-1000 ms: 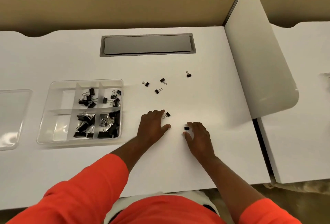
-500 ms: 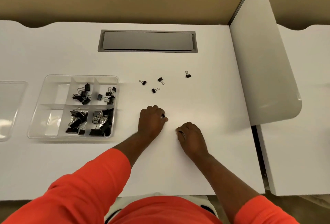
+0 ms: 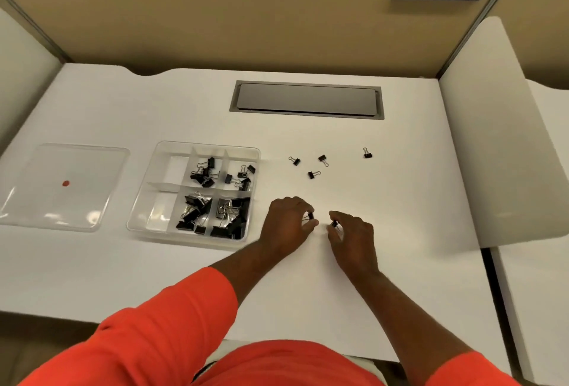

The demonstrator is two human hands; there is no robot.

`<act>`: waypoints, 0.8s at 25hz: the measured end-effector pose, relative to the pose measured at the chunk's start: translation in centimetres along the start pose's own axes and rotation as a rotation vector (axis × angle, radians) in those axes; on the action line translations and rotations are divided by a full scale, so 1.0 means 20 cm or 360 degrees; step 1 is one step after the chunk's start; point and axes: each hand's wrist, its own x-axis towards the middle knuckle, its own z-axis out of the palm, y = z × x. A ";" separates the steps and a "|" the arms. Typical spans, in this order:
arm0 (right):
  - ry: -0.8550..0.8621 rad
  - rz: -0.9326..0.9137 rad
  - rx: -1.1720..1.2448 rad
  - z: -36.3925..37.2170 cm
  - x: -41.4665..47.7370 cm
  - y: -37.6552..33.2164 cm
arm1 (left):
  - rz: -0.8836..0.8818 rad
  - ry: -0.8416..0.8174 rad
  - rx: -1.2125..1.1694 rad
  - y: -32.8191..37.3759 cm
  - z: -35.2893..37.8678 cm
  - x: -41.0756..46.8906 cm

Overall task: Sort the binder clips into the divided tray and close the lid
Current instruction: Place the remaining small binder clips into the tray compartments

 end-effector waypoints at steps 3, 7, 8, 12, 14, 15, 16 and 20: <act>0.0061 0.0020 0.0127 0.09 0.01 -0.18 | 0.0067 0.0094 -0.0038 -0.11 -0.14 -0.03; 0.0128 0.0003 0.0150 0.28 0.02 -0.44 | 0.0133 0.0161 -0.0086 -0.37 -0.32 -0.09; 0.0148 0.0022 0.0162 0.34 0.03 -0.50 | 0.0153 0.0169 -0.0084 -0.45 -0.37 -0.11; 0.0244 0.0052 0.0181 0.55 0.00 -0.79 | 0.0206 0.0185 -0.0095 -0.75 -0.59 -0.21; 0.0267 0.0044 0.0143 0.65 -0.01 -0.94 | 0.0195 0.0206 -0.0114 -0.92 -0.69 -0.26; 0.0258 0.0056 0.0132 0.71 -0.01 -1.00 | 0.0195 0.0206 -0.0136 -1.00 -0.73 -0.29; 0.0235 0.0070 0.0134 0.76 -0.02 -1.07 | 0.0195 0.0219 -0.0152 -1.08 -0.77 -0.32; 0.0134 0.0119 0.0193 0.94 -0.06 -1.28 | 0.0084 0.0348 -0.0129 -1.37 -0.86 -0.47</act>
